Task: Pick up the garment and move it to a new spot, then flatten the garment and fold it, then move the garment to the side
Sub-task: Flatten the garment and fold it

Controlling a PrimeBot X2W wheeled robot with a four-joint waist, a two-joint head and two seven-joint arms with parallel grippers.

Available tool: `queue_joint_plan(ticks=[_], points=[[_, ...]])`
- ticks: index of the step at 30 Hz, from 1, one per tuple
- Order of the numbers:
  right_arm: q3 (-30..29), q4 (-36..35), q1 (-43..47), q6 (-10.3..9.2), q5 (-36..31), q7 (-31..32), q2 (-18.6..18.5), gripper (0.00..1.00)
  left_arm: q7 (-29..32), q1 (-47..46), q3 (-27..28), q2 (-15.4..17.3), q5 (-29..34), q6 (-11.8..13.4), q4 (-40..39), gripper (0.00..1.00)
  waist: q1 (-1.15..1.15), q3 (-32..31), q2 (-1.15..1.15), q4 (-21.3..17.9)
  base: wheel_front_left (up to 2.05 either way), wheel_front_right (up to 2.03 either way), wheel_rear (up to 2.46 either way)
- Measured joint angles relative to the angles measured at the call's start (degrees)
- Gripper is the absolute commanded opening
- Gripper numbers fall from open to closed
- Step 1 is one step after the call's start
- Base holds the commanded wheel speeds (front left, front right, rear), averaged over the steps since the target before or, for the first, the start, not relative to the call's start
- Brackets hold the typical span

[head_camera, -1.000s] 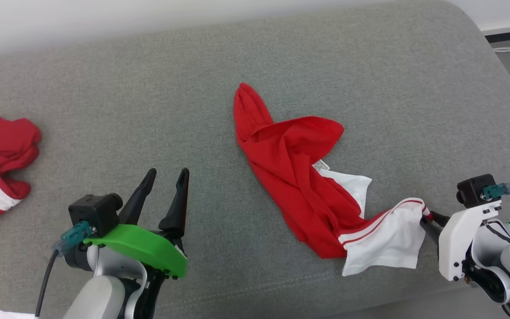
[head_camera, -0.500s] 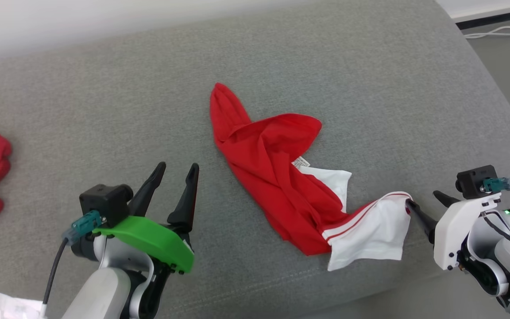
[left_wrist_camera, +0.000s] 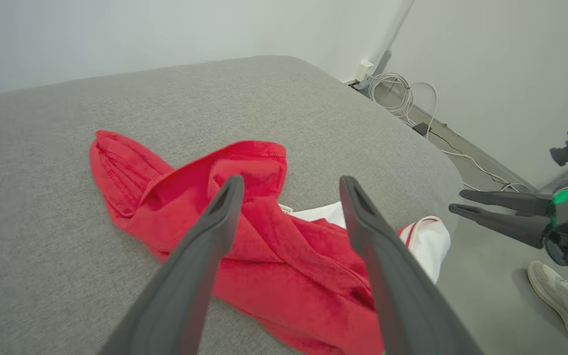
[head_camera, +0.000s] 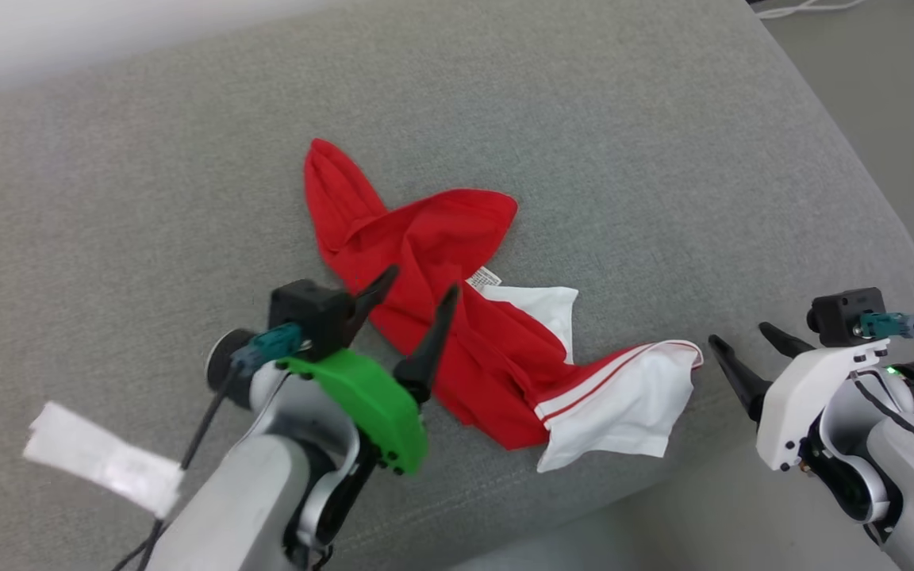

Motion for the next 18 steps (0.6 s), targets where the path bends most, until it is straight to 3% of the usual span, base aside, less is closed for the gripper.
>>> queue_joint_plan(ticks=[7, 18], points=[[-0.6, -0.4, -1.2, 0.00, -0.1, -1.8, 3.0, 1.00, 5.2, -7.1, -3.7, -1.8, 3.0, -0.5, 3.5, 1.00, 0.00, 2.9, 0.00, -2.5, 0.00, 0.00, 0.00], [0.2, 0.2, -1.2, 0.00, -0.2, -4.1, 7.1, 1.00, 12.6, -14.4, -6.0, -1.8, 7.9, -0.4, 11.4, 1.00, 0.00, 5.5, 0.00, -6.5, 0.00, 0.00, 0.00]])
